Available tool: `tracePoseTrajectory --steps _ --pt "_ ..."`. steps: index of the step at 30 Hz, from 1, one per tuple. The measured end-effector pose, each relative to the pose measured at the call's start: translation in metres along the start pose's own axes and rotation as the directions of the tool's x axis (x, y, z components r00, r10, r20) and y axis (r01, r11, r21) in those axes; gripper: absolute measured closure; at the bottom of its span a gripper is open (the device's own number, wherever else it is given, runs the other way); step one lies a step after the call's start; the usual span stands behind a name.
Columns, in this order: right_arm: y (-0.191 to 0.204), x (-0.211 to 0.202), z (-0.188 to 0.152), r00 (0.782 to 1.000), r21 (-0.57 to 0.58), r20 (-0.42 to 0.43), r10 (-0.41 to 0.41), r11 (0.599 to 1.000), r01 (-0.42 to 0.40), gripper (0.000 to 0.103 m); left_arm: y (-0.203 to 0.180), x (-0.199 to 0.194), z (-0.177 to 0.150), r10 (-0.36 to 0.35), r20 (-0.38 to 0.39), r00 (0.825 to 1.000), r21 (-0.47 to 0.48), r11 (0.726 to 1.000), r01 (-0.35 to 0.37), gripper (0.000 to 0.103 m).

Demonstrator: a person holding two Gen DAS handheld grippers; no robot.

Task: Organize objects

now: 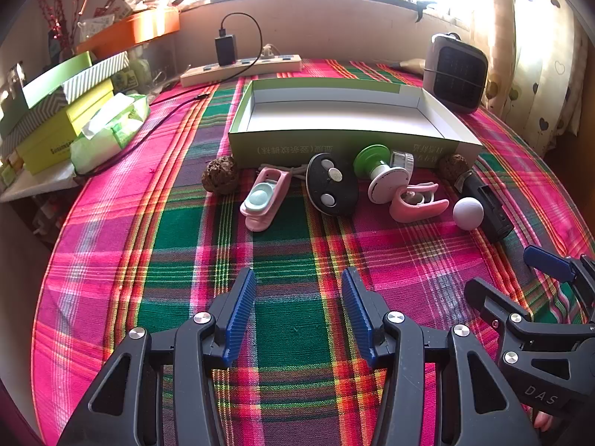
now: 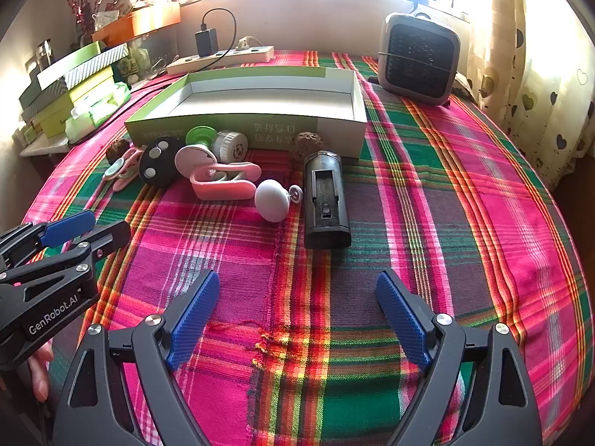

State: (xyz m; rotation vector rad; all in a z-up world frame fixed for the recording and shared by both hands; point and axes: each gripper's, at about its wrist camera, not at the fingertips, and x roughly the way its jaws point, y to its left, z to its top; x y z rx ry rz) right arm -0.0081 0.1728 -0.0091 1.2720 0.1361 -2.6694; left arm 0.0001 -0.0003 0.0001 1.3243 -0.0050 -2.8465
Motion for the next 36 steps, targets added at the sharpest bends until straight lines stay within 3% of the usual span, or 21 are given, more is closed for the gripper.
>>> tracePoseTrajectory --steps 36 --pt "-0.0011 -0.0022 -0.0001 1.0 0.003 -0.004 -0.001 1.0 0.001 0.014 -0.0003 0.0 0.0 0.004 0.001 1.0 0.004 1.0 -0.004 0.055"
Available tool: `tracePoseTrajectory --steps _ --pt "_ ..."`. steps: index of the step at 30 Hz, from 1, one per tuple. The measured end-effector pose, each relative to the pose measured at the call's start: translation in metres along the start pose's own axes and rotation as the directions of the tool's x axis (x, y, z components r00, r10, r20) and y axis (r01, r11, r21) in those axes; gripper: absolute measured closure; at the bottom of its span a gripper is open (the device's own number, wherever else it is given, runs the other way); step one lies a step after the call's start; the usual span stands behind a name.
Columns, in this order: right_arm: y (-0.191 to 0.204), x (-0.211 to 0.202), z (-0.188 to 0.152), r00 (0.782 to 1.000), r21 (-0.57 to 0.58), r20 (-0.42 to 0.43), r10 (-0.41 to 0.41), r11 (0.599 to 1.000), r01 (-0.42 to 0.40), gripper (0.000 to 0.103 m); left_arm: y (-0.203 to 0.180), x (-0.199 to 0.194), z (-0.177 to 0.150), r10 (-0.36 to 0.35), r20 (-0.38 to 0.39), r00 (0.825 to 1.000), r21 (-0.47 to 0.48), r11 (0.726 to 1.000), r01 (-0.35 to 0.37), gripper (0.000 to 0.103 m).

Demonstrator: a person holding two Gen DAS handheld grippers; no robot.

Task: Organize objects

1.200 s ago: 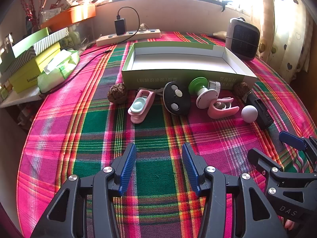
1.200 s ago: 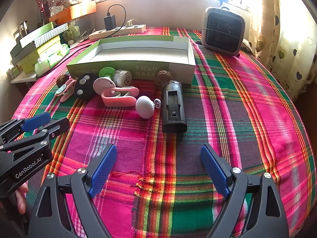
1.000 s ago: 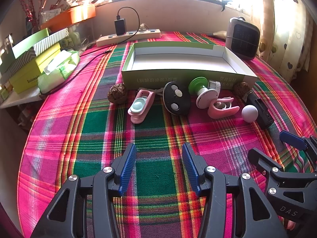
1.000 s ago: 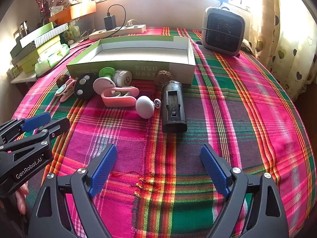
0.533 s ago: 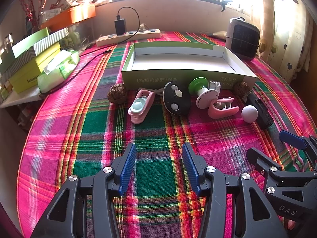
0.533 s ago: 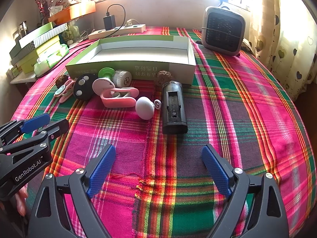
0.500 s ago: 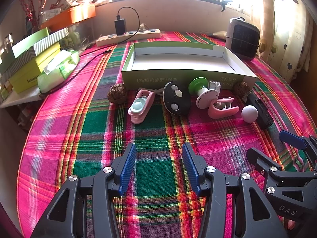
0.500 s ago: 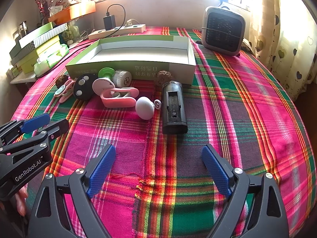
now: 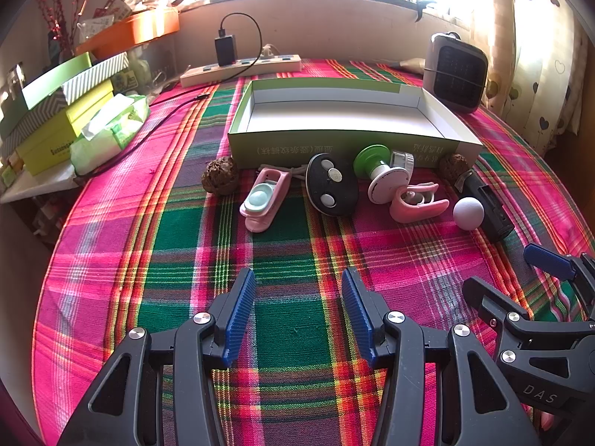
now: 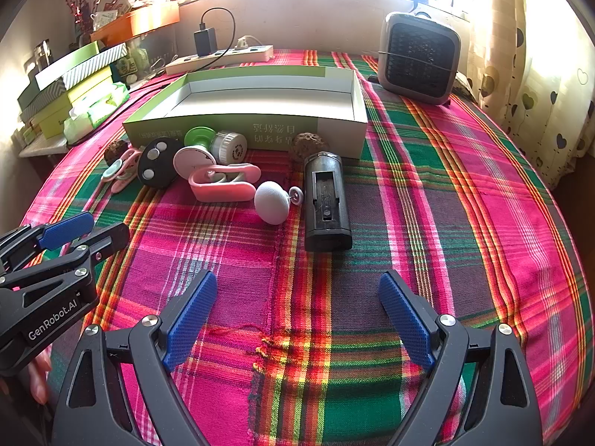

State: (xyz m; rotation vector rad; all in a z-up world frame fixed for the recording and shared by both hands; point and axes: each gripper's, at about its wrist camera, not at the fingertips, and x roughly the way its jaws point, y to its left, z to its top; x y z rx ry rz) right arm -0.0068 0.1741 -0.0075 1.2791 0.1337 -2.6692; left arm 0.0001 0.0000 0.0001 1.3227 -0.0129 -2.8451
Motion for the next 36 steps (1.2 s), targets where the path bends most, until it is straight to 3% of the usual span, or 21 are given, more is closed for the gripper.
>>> tracePoseTrajectory --steps 13,20,36 --pt "-0.014 0.003 0.003 1.0 -0.013 -0.011 0.01 1.0 -0.01 0.014 0.009 0.002 0.004 -0.058 -0.008 0.998 0.027 0.998 0.058 0.056" --pt "-0.025 0.007 0.011 1.0 -0.005 -0.03 0.001 1.0 -0.002 0.014 0.024 0.003 0.009 -0.098 -0.013 0.995 -0.003 0.995 0.098 0.056" --pt "-0.031 0.018 0.026 0.999 -0.019 -0.047 0.02 1.0 -0.021 0.018 0.04 0.017 0.026 -0.108 -0.032 0.994 -0.023 0.994 0.107 0.056"
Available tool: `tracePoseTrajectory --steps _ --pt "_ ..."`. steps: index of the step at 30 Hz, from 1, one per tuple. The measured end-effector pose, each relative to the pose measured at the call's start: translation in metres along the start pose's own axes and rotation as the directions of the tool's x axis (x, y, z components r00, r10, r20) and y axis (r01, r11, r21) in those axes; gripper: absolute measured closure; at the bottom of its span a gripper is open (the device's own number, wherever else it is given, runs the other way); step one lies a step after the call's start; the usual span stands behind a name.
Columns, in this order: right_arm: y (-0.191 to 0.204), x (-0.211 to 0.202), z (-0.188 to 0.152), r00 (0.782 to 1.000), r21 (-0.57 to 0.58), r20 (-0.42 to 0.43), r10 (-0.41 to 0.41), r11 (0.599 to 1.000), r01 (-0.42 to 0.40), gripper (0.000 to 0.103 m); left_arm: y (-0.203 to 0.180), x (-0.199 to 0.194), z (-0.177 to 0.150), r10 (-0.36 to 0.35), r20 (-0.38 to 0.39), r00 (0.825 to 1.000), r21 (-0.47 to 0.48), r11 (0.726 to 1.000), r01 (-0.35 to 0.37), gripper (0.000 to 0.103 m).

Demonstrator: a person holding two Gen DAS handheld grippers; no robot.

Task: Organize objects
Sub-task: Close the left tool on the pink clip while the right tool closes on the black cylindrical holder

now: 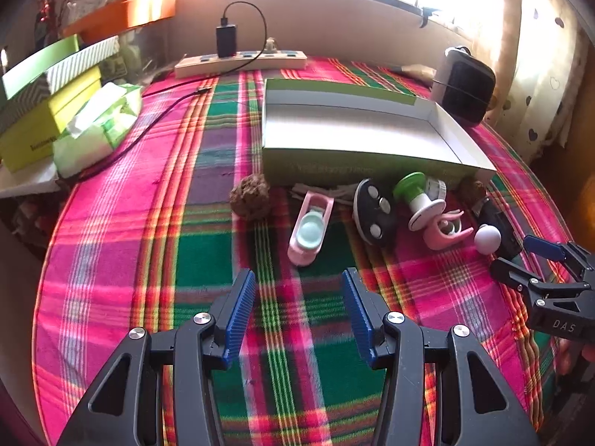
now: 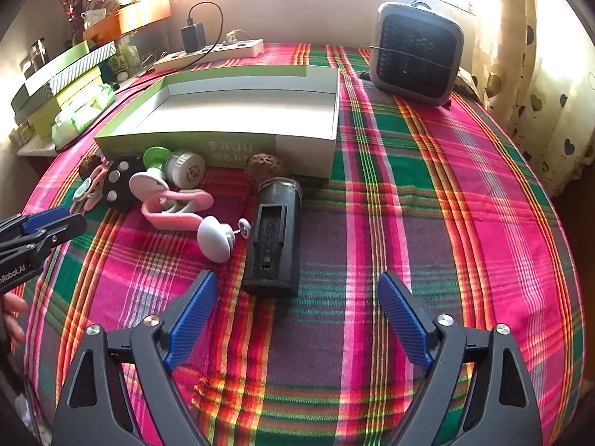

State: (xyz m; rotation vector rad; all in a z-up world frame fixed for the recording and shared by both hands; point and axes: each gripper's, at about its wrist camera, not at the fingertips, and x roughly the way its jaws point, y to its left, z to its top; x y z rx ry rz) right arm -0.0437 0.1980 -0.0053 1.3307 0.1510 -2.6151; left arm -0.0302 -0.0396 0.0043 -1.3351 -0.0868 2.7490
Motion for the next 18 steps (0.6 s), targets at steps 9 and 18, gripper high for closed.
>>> tracePoseTrajectory --steps 9,18 --pt "-0.003 0.004 0.008 1.0 0.006 0.001 -0.003 1.0 0.003 0.027 -0.001 0.012 0.014 0.02 -0.01 1.0 0.024 1.0 -0.02 0.056" --pt "-0.004 0.009 0.017 1.0 0.0 0.002 -0.008 1.0 0.008 0.043 -0.005 0.019 0.024 0.018 -0.006 1.0 0.032 0.999 -0.018 0.056"
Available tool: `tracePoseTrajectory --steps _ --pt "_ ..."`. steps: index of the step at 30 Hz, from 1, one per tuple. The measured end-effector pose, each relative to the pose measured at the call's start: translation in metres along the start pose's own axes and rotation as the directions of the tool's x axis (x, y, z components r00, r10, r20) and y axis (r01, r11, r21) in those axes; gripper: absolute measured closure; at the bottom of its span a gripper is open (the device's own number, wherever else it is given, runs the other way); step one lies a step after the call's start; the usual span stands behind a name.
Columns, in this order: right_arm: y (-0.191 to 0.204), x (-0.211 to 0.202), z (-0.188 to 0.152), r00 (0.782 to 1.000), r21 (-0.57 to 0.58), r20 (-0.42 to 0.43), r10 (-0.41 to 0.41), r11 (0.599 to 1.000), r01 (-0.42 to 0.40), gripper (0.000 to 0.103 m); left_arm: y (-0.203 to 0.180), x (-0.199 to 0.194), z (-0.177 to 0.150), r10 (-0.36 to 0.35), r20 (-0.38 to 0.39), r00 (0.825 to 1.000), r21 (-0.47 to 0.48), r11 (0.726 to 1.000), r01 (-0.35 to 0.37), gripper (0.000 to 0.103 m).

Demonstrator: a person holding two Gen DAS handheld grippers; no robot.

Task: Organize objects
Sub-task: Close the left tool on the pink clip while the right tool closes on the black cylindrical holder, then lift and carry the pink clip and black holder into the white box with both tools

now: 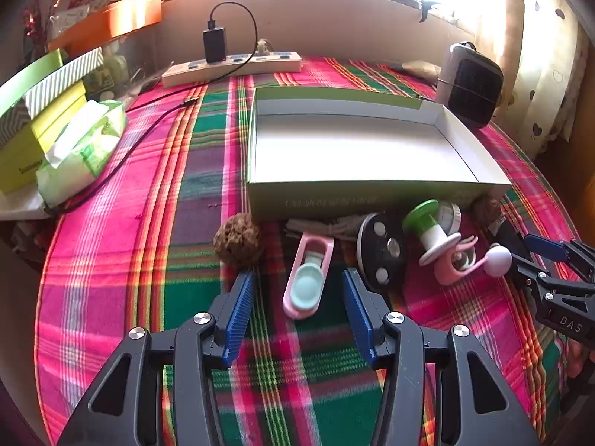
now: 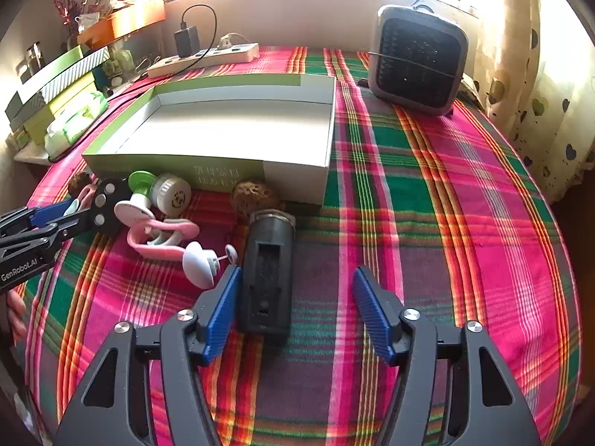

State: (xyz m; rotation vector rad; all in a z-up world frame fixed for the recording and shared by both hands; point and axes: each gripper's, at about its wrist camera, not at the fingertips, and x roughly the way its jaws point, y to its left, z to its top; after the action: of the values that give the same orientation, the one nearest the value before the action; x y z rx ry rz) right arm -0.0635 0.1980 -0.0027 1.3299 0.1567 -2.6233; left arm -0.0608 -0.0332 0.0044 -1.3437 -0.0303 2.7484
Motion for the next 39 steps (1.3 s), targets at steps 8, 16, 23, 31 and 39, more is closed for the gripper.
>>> tracePoseTrajectory --steps 8,16,23,31,39 --pt "0.0025 0.0029 0.0049 1.0 -0.011 0.005 0.008 1.0 -0.007 0.054 -0.0016 0.0048 0.0064 0.007 0.0 1.0 0.004 1.0 -0.007 0.056" --pt "0.0044 0.0025 0.0075 1.0 -0.009 0.008 0.008 1.0 -0.008 0.074 -0.0013 0.0061 0.0095 0.03 0.003 1.0 -0.001 1.0 -0.03 0.069" --pt "0.0033 0.0026 0.0074 1.0 -0.005 0.008 0.01 1.0 -0.009 0.074 0.0029 0.0061 0.0096 0.053 0.004 0.999 -0.007 0.999 -0.053 0.081" --pt "0.0031 0.0016 0.006 1.0 -0.001 0.008 0.008 1.0 -0.008 0.074 0.004 0.0059 0.0095 0.068 0.006 0.998 -0.01 0.998 -0.068 0.087" --pt "0.0006 -0.0028 0.0049 1.0 0.005 0.014 0.002 1.0 -0.002 0.074 0.0039 0.0007 0.0103 0.064 0.017 0.998 -0.011 0.998 -0.063 0.087"
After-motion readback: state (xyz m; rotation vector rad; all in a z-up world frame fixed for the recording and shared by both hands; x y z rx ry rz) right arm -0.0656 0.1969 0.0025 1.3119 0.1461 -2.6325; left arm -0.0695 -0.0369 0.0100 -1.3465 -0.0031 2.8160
